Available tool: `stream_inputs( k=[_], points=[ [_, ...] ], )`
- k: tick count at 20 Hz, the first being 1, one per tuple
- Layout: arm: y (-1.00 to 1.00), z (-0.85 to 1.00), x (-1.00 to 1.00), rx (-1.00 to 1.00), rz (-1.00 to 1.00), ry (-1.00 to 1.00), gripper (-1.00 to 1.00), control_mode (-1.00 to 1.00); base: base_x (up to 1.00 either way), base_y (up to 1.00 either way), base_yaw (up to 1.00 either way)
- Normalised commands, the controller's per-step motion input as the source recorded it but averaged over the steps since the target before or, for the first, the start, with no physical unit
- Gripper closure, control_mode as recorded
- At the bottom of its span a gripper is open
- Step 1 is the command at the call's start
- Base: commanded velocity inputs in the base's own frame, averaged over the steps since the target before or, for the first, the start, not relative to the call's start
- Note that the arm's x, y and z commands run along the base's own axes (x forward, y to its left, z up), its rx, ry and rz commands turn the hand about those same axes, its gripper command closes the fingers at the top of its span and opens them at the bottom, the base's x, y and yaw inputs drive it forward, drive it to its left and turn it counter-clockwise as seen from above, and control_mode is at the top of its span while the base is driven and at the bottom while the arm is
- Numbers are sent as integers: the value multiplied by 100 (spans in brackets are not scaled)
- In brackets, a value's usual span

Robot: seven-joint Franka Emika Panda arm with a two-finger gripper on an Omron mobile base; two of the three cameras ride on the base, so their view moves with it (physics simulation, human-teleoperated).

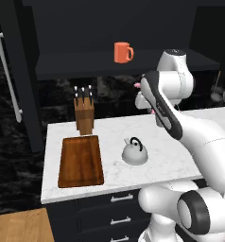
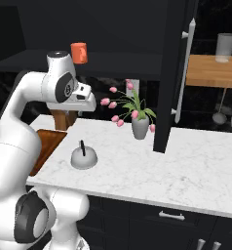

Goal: Pick the kettle from the counter and place it on the tray. Then pick the mug from the cabinet and place it on the tray. Then close the cabinet doors.

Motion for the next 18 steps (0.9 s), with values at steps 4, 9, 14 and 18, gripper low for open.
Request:
stream_inputs(
  k=[4, 9, 14, 18],
  points=[
    [-6, -7, -18, 0, 0, 0, -100, -100, 0, 0, 0],
    [-10, -39, -59, 0, 0, 0, -100, -100, 0, 0, 0],
    [10, -63, -24, -1, 0, 2, -100, -100, 0, 0, 0],
    [9, -50, 12, 1, 0, 0, -100, -100, 0, 0, 0]
  ],
)
